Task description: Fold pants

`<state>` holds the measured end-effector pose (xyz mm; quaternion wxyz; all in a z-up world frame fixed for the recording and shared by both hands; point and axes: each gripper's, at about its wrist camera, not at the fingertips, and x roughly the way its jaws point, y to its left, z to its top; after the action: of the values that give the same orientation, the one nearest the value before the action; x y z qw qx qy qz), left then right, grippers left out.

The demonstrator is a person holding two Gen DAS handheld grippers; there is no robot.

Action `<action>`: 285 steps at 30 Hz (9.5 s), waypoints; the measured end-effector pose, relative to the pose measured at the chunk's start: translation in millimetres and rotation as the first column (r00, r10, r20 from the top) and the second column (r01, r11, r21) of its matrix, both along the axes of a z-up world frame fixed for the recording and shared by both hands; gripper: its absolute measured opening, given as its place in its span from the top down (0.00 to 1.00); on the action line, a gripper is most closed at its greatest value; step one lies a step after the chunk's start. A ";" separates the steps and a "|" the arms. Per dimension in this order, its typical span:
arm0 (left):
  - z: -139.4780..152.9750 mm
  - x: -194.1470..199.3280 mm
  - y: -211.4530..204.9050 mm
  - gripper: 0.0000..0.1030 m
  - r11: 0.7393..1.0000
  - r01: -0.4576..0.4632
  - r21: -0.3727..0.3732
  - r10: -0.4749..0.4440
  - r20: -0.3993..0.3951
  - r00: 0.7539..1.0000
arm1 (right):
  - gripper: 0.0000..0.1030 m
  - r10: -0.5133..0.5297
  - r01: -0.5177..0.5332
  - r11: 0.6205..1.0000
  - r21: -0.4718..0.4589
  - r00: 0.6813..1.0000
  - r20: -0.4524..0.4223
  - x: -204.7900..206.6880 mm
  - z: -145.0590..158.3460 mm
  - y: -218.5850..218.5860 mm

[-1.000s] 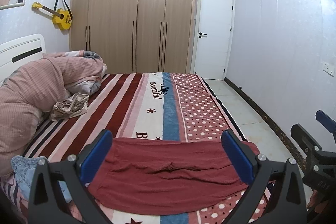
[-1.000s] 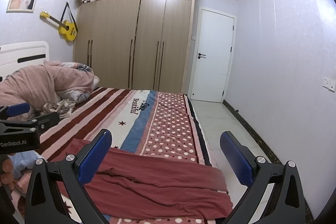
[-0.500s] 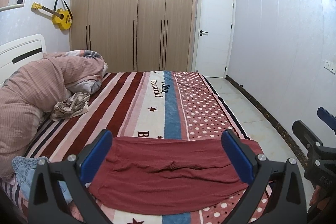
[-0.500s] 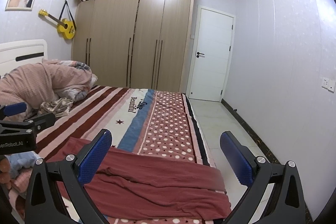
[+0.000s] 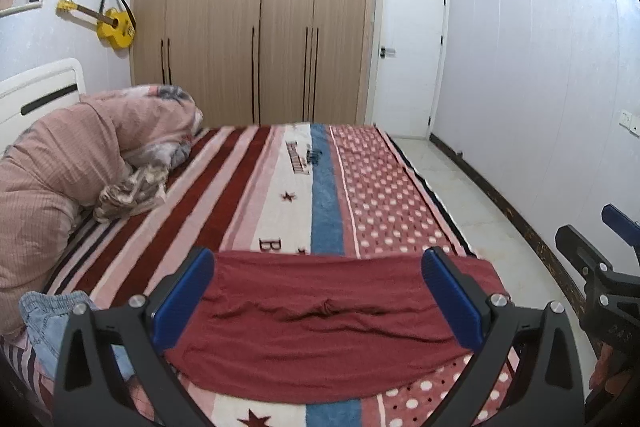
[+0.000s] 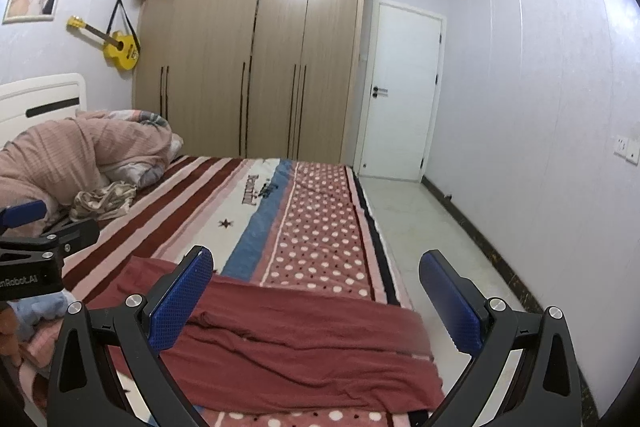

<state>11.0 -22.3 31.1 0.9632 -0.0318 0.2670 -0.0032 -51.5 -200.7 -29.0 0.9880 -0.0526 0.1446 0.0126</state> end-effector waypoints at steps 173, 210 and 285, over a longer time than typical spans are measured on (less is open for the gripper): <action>-280.6 324.2 122.8 0.66 0.966 0.037 -0.256 -0.207 -0.680 0.704 | 0.91 0.340 -0.038 0.924 0.381 0.538 -0.771 379.3 -274.3 23.5; -228.8 284.2 35.6 0.42 0.953 0.198 -0.228 -0.296 -0.582 0.757 | 0.53 -0.001 0.250 0.941 0.230 0.680 -0.733 255.5 -218.4 -127.9; -249.2 279.5 -140.2 0.42 0.968 0.195 -0.156 -0.249 -0.663 0.706 | 1.00 -0.144 0.201 0.980 0.007 0.726 -0.673 205.4 -242.2 -333.9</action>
<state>290.6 -162.5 -218.1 0.7900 -0.0342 0.6008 -0.1174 153.9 -534.7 -271.1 0.8684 0.0084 0.4928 -0.0555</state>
